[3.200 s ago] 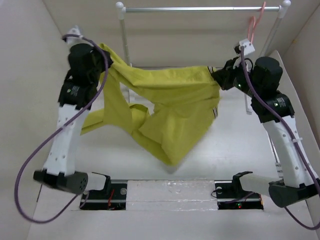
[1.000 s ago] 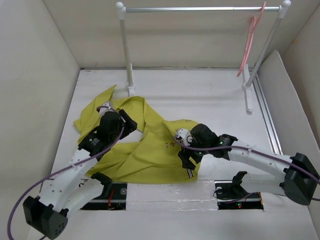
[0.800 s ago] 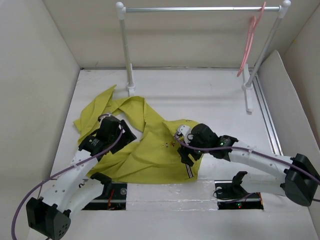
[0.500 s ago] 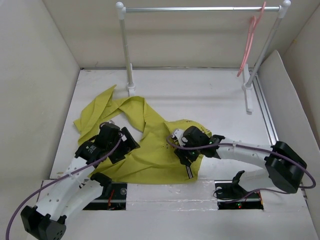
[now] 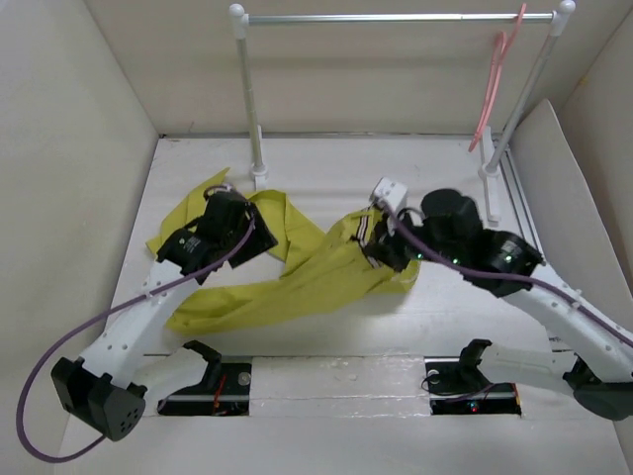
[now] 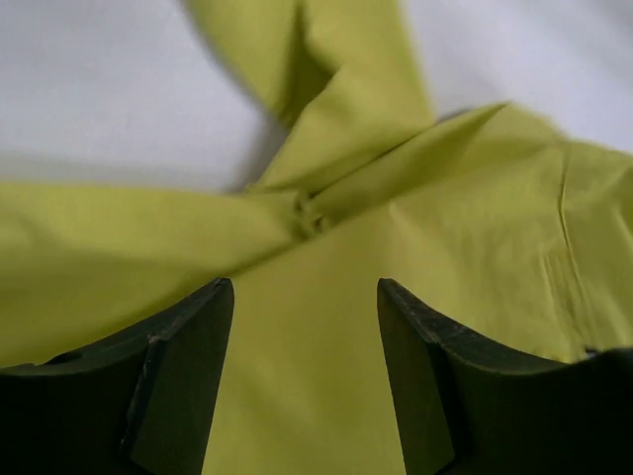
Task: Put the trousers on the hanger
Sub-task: Flatten out the trousers at the center of the board.
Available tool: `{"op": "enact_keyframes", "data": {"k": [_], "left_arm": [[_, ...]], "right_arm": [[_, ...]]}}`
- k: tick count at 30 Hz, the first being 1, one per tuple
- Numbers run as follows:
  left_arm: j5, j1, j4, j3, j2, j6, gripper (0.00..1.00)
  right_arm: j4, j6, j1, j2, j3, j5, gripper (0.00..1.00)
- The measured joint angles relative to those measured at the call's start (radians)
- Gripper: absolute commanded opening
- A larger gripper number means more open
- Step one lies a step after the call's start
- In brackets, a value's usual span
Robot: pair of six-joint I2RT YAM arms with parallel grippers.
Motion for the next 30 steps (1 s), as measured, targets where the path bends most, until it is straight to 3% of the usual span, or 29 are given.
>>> {"op": "enact_keyframes", "data": {"k": [3,6,12,17,21,30], "left_arm": [[-0.040,0.000,0.041,0.176,0.077,0.060,0.65],[-0.073,0.000,0.072,0.259,0.097,0.103,0.79],[-0.147,0.020,0.051,0.181,-0.019,0.111,0.85],[-0.181,0.040,0.004,0.141,-0.082,0.082,0.92],[-0.154,0.044,0.019,0.031,-0.124,0.029,0.99],[-0.108,0.046,0.006,-0.140,-0.162,-0.139,0.99]], "right_arm": [[0.013,-0.004,-0.102,0.016,0.177,0.005,0.00],[0.053,0.001,-0.238,0.065,0.233,0.010,0.00],[0.124,0.028,-0.452,0.262,0.211,-0.032,0.00],[0.153,0.039,-0.500,0.345,0.149,-0.059,0.00],[0.168,0.040,-0.488,0.262,0.107,-0.074,0.00],[0.113,0.042,-0.426,-0.129,0.002,-0.011,0.00]]}}
